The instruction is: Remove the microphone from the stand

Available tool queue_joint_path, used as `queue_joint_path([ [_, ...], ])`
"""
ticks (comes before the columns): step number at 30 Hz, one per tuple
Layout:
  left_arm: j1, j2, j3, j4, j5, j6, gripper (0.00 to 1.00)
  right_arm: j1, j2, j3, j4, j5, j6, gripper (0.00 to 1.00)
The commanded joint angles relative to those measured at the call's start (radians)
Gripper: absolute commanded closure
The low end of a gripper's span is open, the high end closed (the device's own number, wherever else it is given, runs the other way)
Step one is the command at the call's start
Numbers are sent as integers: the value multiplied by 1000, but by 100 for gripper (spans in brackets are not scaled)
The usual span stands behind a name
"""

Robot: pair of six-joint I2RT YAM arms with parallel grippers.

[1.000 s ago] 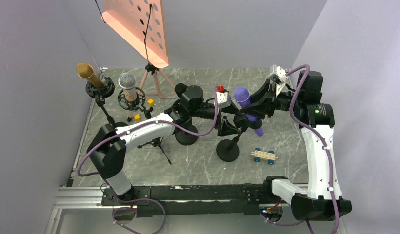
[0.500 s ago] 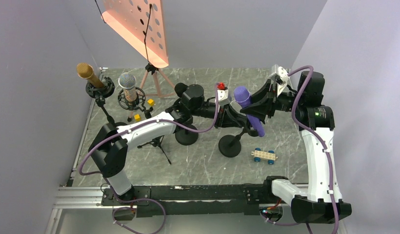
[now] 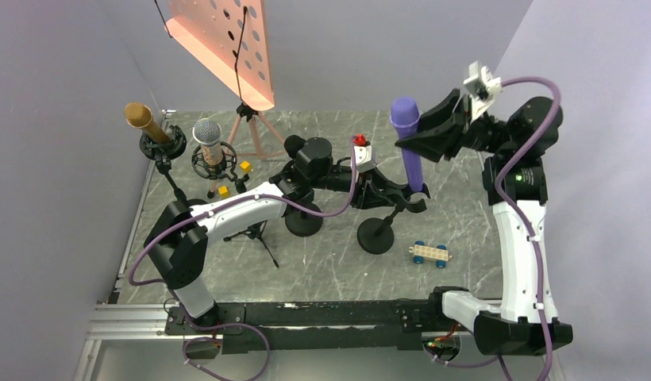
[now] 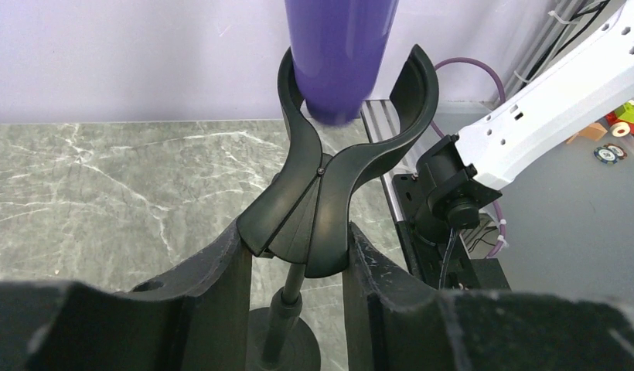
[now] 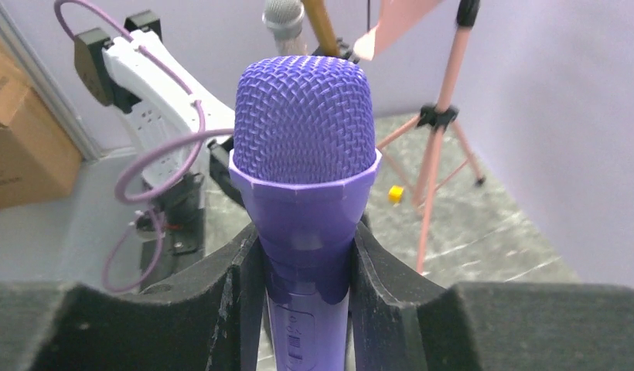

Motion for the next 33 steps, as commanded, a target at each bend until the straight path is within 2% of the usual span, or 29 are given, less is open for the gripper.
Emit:
queue_joint_path([
  [1,-7,4,43,-4,-14,10,100,-12,63,194,292,42,186,100],
  [2,-7,4,47,-11,-15,15,100,-16,80,227,278,65,174,100],
  [3,-6,3,55,-22,-14,21,93,-23,86,255,239,111,131,100],
  [6,-4,-2,85,-59,-7,38,53,-47,68,254,86,293,-11,100],
  [7,-4,-7,93,-70,-15,43,44,-50,54,226,39,356,-59,100],
  [10,-4,-30,113,-98,-43,66,32,-53,9,125,-35,576,-147,100],
  [12,-4,-45,136,-132,-69,84,20,-53,-18,44,-45,694,-185,100],
  [16,1,-89,181,-197,-82,137,18,-56,-44,-81,-57,879,-239,100],
  [20,2,-159,214,-254,-73,160,13,-56,8,-133,-144,983,-331,100],
  [24,2,-236,258,-332,-69,208,13,-65,151,-113,-313,1187,-421,100],
  [29,2,-297,340,-466,-124,287,13,-120,398,-27,-517,1293,-476,100],
  [33,2,-325,404,-579,-123,339,13,-162,550,-54,-542,1343,-512,100],
])
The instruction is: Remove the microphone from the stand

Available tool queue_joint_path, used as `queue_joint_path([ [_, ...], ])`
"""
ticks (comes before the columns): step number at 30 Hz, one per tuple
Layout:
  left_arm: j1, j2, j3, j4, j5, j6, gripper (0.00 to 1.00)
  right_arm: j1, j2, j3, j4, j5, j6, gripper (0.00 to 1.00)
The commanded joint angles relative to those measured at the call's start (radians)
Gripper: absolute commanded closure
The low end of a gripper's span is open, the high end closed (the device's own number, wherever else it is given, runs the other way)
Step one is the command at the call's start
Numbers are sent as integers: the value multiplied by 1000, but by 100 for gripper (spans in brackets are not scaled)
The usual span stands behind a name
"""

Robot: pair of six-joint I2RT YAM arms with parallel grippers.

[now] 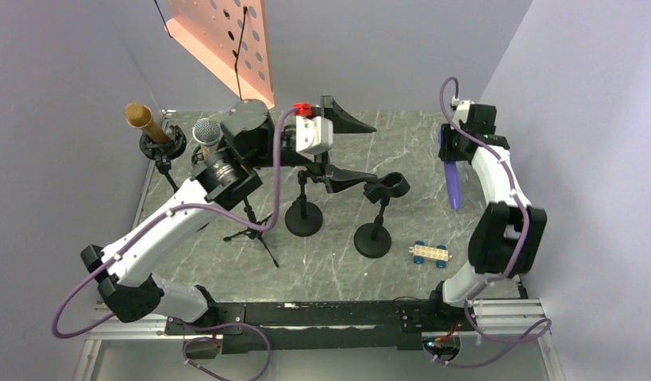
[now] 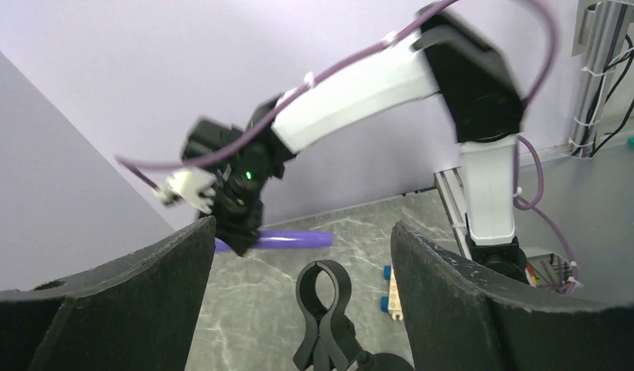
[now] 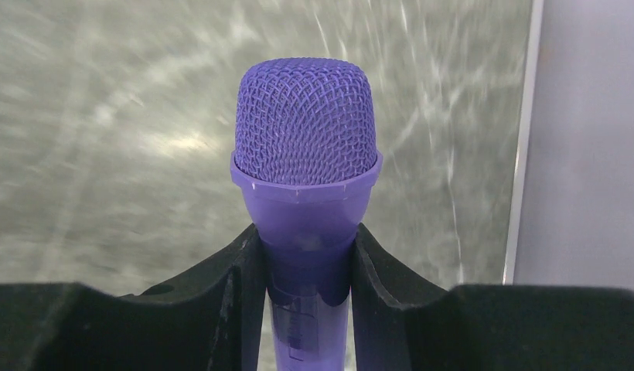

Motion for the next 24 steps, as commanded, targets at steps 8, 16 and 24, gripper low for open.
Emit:
queue_joint_path([
  [8,2,-128,29,-293,-90,240,11,-76,241,-71,26,205,-138,100],
  [16,3,-154,7,-330,-140,274,11,-92,392,-76,70,259,-193,76],
  [24,4,-126,36,-333,-146,302,11,-138,465,-35,-32,122,-139,32],
])
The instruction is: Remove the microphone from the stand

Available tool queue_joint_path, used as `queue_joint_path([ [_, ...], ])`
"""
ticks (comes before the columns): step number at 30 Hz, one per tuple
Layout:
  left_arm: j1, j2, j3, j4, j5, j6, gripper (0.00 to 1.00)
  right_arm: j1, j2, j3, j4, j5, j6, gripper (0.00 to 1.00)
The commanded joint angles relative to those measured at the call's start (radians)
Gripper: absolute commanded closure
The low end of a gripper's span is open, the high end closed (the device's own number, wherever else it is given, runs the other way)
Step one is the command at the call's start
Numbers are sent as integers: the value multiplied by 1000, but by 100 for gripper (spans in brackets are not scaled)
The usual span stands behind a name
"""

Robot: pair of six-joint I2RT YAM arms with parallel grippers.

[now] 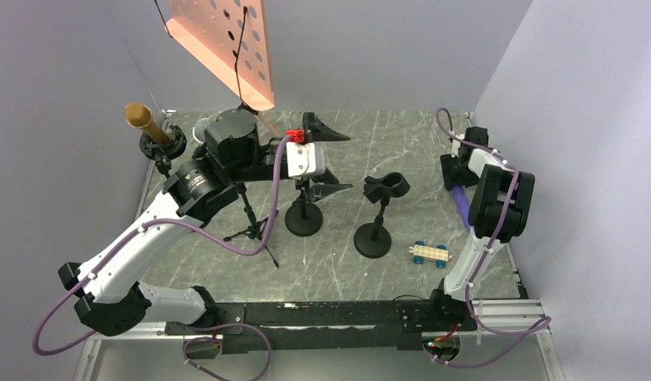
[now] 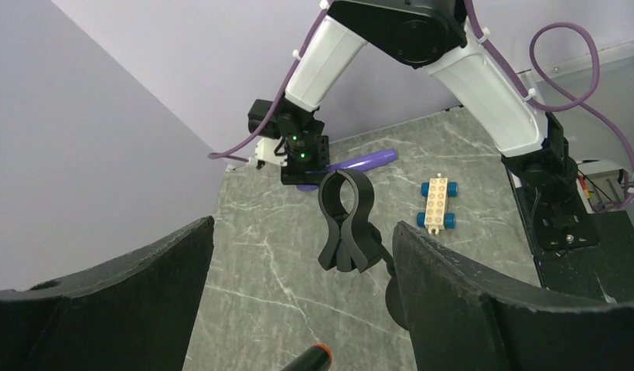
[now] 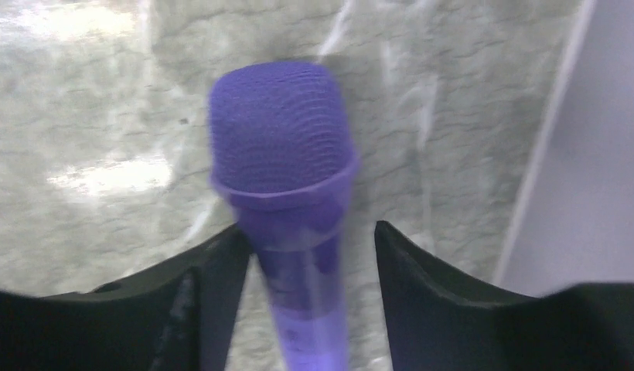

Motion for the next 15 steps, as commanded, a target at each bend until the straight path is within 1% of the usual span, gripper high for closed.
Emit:
queue_joint_path([
  [1,4,9,38,3,-12,24,11,-38,38,-10,-63,-90,30,28],
  [4,4,7,36,6,-16,24,11,-51,-5,0,-100,-166,42,24],
  [9,5,-9,10,26,-37,9,10,-61,-107,61,-206,-235,101,21],
  [11,7,-18,-5,38,-51,-5,10,-61,-176,80,-253,-232,115,20],
  [15,9,-34,-33,53,-104,-27,8,-61,-406,64,-246,-297,113,19],
])
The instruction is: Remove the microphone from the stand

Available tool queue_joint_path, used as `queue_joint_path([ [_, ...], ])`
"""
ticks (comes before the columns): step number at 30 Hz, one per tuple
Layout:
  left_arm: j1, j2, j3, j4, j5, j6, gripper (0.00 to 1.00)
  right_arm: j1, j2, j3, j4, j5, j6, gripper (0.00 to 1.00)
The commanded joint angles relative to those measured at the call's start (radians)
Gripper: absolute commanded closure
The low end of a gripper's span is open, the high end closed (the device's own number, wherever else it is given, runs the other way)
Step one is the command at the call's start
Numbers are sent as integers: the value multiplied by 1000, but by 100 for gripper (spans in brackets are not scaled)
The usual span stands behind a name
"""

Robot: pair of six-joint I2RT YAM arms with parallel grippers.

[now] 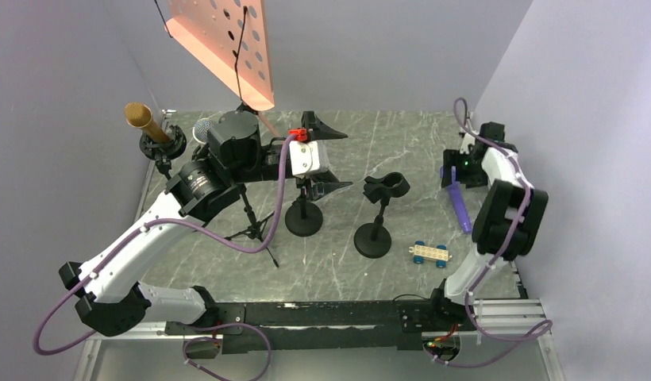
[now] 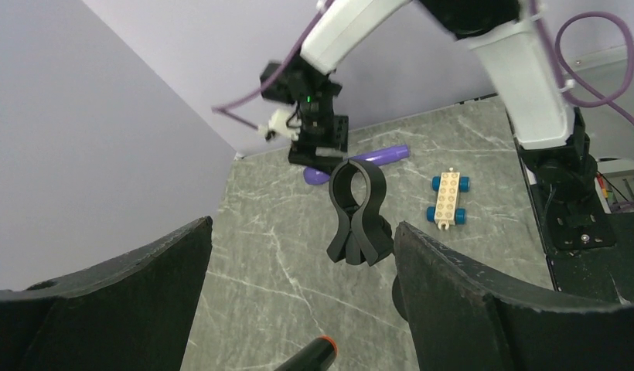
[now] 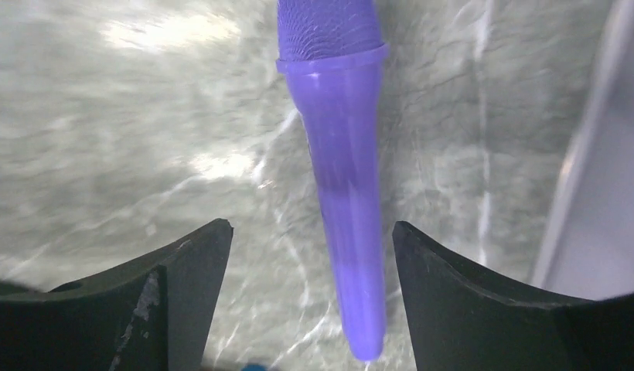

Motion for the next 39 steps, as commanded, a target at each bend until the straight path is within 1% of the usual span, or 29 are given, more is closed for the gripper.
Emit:
queue_joint_path([
  [1,8,-40,-23,42,-66,-32,8,-2,-319,48,-30,-128,13,18],
  [3,11,-44,-34,38,-70,-27,7,-2,-423,45,-27,-218,-18,18],
  [5,12,-45,-43,34,-70,-17,7,-3,-504,67,-62,-380,-76,17],
  [7,12,-45,-45,31,-70,-14,7,-2,-559,126,-154,-600,-173,16],
  [9,13,-43,-45,31,-68,-12,7,3,-594,191,-286,-791,-272,12],
  [11,13,-44,-46,30,-62,-12,7,29,-624,234,-363,-902,-316,9],
  [13,12,-42,-48,30,-58,-12,7,82,-654,262,-389,-937,-308,6],
  [14,12,-42,-48,30,-58,-12,7,122,-663,279,-408,-931,-320,5],
  [16,13,-42,-52,28,-54,-8,7,272,-671,311,-469,-871,-378,6],
  [18,13,-42,-53,26,-50,-3,7,388,-663,328,-499,-822,-387,6],
  [20,13,-43,-53,24,-46,-2,7,457,-644,335,-515,-790,-374,6],
  [23,12,-47,-56,18,-41,3,7,500,-614,343,-531,-771,-377,7],
  [26,13,-55,-67,16,-44,9,7,544,-599,325,-516,-691,-371,9],
  [31,19,-64,-80,10,-36,17,7,590,-598,256,-492,-585,-371,18],
  [39,21,-64,-79,10,-26,20,7,622,-596,222,-465,-498,-348,33],
])
